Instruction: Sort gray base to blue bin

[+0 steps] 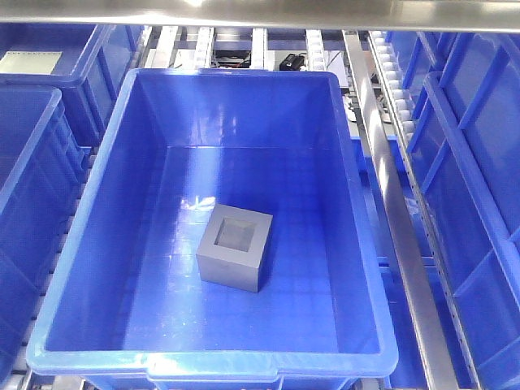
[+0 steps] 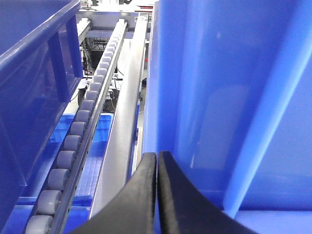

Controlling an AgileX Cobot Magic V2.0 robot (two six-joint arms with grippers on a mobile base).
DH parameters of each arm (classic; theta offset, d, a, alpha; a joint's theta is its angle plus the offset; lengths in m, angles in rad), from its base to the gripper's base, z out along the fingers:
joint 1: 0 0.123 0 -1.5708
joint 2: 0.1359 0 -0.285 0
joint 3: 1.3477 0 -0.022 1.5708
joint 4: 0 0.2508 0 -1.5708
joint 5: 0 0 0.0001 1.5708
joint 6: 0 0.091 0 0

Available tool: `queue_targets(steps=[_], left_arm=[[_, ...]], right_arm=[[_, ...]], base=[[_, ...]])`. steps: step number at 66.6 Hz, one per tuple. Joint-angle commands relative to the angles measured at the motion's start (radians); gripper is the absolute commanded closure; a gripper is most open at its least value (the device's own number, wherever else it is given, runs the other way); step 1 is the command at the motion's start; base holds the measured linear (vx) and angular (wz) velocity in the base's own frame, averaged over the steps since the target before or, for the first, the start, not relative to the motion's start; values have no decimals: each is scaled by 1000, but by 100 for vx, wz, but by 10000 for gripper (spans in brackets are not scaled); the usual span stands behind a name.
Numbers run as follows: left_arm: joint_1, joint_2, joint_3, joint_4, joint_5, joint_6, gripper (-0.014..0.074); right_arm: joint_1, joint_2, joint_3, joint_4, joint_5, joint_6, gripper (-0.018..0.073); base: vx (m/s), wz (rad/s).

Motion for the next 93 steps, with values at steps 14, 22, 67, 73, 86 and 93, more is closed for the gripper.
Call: queue_targets(steps=[14, 22, 67, 73, 86, 93], left_arm=[[-2, 12, -20, -98, -95, 63, 606], [-2, 12, -20, -110, -88, 60, 605], [152, 12, 109, -48, -304, 63, 605], [263, 12, 168, -45, -365, 63, 605], [440, 11, 306, -46, -478, 62, 605], [476, -25, 388, -10, -532, 59, 605]], right_arm=[[-6, -7, 5, -9, -79, -12, 564], [-6, -7, 5, -9, -79, -12, 564], [-6, -7, 5, -9, -80, -12, 564], [-6, -7, 5, -9, -79, -12, 564], [-6, -7, 5, -9, -79, -12, 564], [-6, -7, 5, -9, -79, -12, 564]], base=[[0, 0], [0, 0], [0, 0], [0, 0], [0, 0], [0, 0]])
